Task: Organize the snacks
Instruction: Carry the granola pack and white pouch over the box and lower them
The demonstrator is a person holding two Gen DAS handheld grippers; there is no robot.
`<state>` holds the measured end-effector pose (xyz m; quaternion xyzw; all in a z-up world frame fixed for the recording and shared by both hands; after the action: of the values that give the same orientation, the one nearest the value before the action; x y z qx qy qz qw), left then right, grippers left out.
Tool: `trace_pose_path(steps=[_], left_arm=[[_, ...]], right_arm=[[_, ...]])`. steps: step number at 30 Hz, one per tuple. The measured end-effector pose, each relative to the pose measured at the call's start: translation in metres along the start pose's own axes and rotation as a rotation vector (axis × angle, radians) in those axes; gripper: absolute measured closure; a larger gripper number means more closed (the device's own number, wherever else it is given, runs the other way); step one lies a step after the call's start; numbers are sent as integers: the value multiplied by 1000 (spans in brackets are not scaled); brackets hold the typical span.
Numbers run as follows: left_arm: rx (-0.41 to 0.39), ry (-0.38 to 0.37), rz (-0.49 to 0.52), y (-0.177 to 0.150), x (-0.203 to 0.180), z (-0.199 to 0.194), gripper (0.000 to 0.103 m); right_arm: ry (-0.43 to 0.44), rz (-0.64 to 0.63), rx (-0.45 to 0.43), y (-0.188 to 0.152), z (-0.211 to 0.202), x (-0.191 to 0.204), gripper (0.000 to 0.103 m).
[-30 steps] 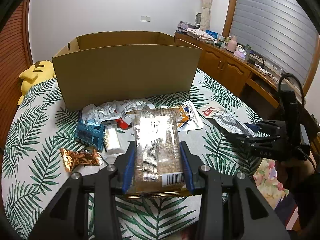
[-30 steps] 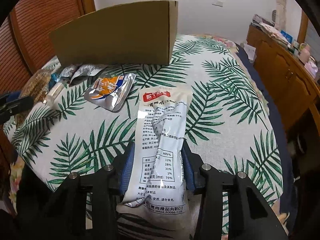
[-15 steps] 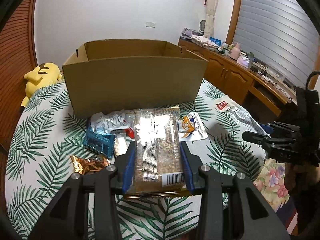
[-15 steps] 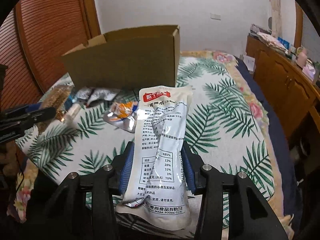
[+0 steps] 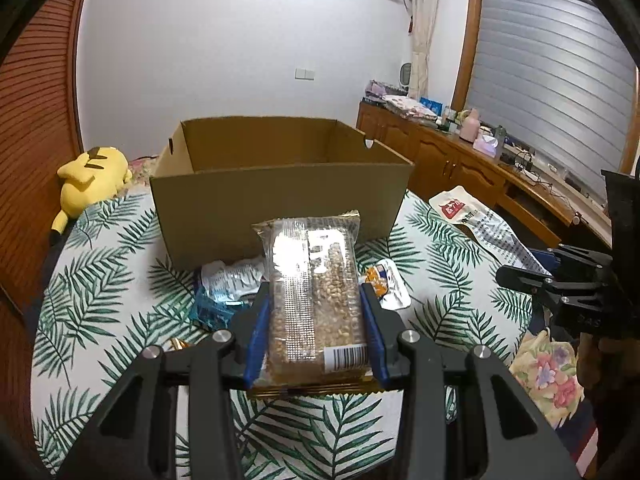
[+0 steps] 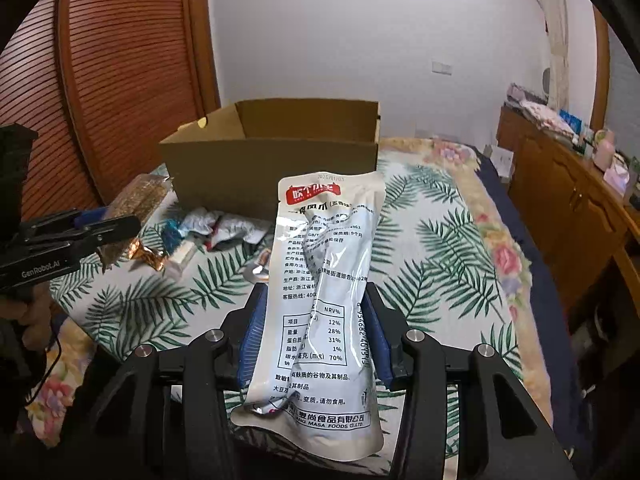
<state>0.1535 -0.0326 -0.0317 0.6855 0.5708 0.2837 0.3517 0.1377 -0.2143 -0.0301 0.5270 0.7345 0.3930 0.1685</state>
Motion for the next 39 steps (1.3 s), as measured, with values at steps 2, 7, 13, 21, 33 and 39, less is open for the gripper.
trace_pose_path(steps=[2,7,13,21,33,39], left_arm=[[-10,4,1,5,1,-2,63],[-36,20,-4,23,11,-2,62],[-66,39,-1,49,22,7,62],[-85,50,-7,80,40,40,62],[-102,33,-17,127,55,105,62],[-108,43,-1,143,59,130,62]], right_arm=[[-2,-9,-9,6,-2,2,57],[-1,-27,-38,26,-6,4,57],[4,-59,-61,54,-2,4,57],[25,-104,-68,94,30,3,57],[52,-132,-65,139,102,-7,57],[77,-141,-58,156,134,-11,57]])
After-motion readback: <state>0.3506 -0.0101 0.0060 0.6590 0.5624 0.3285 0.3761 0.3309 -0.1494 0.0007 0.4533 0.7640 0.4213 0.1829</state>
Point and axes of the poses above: each gripper's, at about its wrist camera, not at the fingertips, and z roughly the way its jaws point, x to its left, y to its top, the point moved 5 cm from there along z, roughly the way its jaws point, and after that the axes turned 12 degrees about y, right-handed, at the moved point
